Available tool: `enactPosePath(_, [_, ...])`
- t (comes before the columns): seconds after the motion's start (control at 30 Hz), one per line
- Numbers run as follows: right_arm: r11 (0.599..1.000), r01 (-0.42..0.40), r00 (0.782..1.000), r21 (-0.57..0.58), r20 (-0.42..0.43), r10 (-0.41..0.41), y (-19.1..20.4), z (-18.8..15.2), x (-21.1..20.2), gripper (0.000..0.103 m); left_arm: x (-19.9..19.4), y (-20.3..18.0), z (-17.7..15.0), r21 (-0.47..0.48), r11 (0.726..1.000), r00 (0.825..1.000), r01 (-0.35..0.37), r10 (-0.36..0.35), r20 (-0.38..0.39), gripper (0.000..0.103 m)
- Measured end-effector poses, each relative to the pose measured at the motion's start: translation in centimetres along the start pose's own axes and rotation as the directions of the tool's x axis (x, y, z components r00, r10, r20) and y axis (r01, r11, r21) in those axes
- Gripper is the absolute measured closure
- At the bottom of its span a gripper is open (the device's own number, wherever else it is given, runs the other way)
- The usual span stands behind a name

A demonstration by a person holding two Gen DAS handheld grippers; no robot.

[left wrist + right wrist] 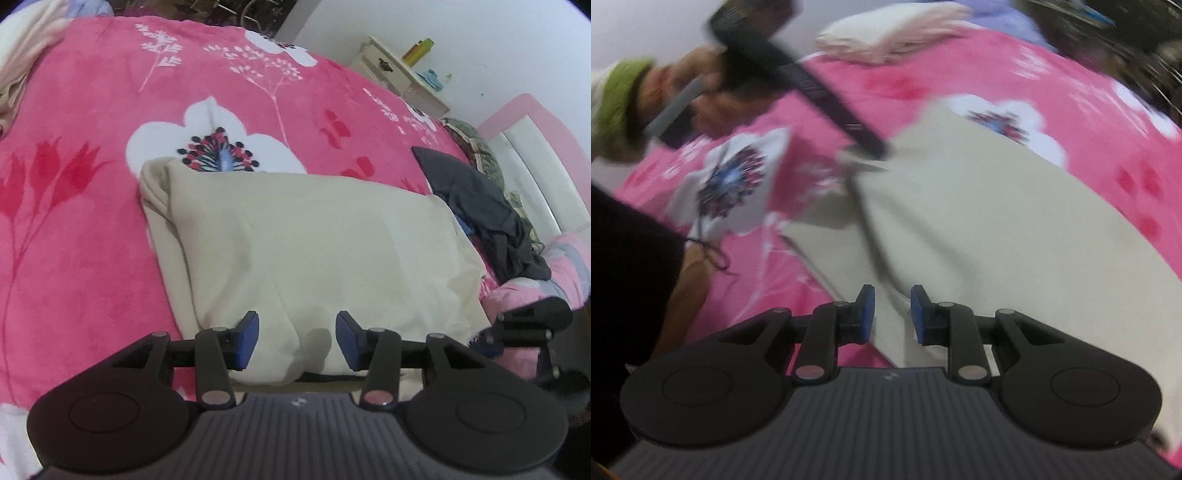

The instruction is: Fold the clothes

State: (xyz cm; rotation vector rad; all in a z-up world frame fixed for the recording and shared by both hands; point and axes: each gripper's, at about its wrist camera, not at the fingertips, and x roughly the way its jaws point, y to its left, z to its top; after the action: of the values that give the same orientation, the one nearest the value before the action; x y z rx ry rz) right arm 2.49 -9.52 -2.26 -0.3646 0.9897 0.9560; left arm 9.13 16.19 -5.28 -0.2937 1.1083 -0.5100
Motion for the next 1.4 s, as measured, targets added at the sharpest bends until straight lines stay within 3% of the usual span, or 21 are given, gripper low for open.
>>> enactPosePath(0.13, [0.992,0.005,0.998,-0.124,-0.066,-0.014,2.0,0.3,3.0,0.08,-1.2,0.6,-0.4,0.034,0.999,1.0,0.004,-0.005,0.009,0.045])
enactPosePath(0.33, [0.977,0.073,0.99,-0.2,-0.101,-0.095,2.7,-0.7,5.3,0.079,-1.1,1.6,-1.8,0.101,0.995,0.999,-0.022,0.026,-0.043,0.045])
enactPosePath(0.5, [0.949,0.144,0.982,-0.28,-0.078,-0.172,4.2,-1.7,5.5,0.079,0.0,1.2,-2.7,0.167,0.986,0.998,0.012,-0.001,-0.067,0.045])
enactPosePath(0.63, [0.915,0.18,0.973,-0.361,-0.071,-0.22,5.0,-2.3,5.9,0.082,0.8,1.4,-2.8,0.174,0.985,0.999,0.016,-0.007,-0.053,0.059])
enactPosePath(0.67, [0.91,0.181,0.973,-0.374,-0.068,-0.222,5.1,-2.3,5.9,0.087,0.9,1.7,-2.7,0.163,0.986,0.999,0.018,-0.01,-0.047,0.073])
enactPosePath(0.73, [0.899,0.182,0.972,-0.399,-0.064,-0.225,5.2,-2.3,5.8,0.092,0.8,2.1,-2.5,0.129,0.991,0.999,0.025,-0.021,-0.033,0.092])
enactPosePath(0.9, [0.903,0.128,0.985,-0.41,-0.053,-0.163,4.7,-2.3,4.5,0.095,0.0,3.1,-1.7,0.042,0.997,0.998,0.064,-0.065,0.018,0.095])
enactPosePath(1.0, [0.908,0.075,0.992,-0.413,-0.061,-0.109,4.1,-2.3,3.9,0.095,-0.4,3.1,-1.3,0.04,0.997,0.997,0.066,-0.067,0.031,0.095])
enactPosePath(1.2, [0.909,-0.011,0.996,-0.416,-0.086,-0.028,3.0,-2.0,3.7,0.095,-0.1,2.3,-1.5,0.12,0.993,0.999,-0.016,0.013,0.029,0.095])
enactPosePath(1.33, [0.919,-0.056,0.994,-0.389,-0.111,0.013,2.4,-2.3,4.2,0.094,0.7,1.5,-2.2,0.241,0.967,0.996,-0.086,0.088,0.004,0.095])
enactPosePath(1.4, [0.922,-0.065,0.993,-0.381,-0.116,0.022,2.2,-2.6,4.6,0.094,1.1,2.0,-2.4,0.248,0.964,0.994,-0.097,0.105,-0.018,0.094])
